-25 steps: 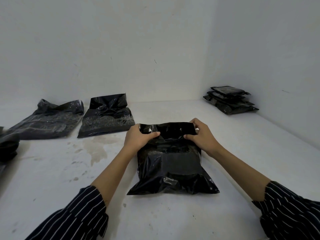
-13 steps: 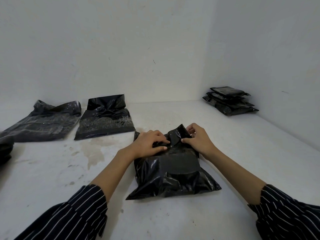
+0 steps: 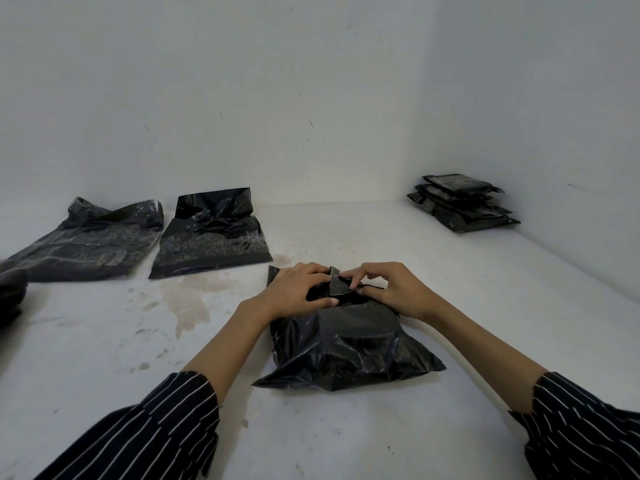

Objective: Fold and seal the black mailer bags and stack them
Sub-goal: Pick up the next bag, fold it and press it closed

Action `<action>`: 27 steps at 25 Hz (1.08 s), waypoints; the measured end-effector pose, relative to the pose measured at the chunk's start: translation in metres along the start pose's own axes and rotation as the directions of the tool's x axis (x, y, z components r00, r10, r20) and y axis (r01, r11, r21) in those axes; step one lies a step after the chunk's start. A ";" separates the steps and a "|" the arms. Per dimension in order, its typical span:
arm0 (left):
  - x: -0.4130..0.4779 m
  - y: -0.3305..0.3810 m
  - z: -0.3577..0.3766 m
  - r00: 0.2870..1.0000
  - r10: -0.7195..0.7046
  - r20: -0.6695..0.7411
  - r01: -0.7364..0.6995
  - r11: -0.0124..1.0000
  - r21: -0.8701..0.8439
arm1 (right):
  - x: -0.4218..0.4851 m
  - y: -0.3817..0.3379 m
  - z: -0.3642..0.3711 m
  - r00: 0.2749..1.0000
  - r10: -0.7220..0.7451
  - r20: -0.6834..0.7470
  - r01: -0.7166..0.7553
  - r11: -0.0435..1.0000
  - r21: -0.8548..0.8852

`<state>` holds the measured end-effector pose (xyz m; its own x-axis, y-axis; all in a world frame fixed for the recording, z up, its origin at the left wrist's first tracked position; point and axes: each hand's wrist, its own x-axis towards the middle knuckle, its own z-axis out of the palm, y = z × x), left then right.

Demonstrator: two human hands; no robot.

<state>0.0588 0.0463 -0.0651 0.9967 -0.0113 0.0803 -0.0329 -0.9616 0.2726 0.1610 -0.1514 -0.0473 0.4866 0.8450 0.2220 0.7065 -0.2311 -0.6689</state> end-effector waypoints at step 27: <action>-0.034 0.010 -0.018 0.873 -0.421 -0.247 0.179 0.747 -0.640 | 0.014 -0.008 -0.002 0.977 0.078 0.199 -0.043 0.984 -0.172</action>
<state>0.0235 0.0417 -0.0474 0.8656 0.4625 0.1919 0.1068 -0.5451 0.8316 0.1634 -0.1383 -0.0379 0.4278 0.9035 0.0235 0.7625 -0.3468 -0.5461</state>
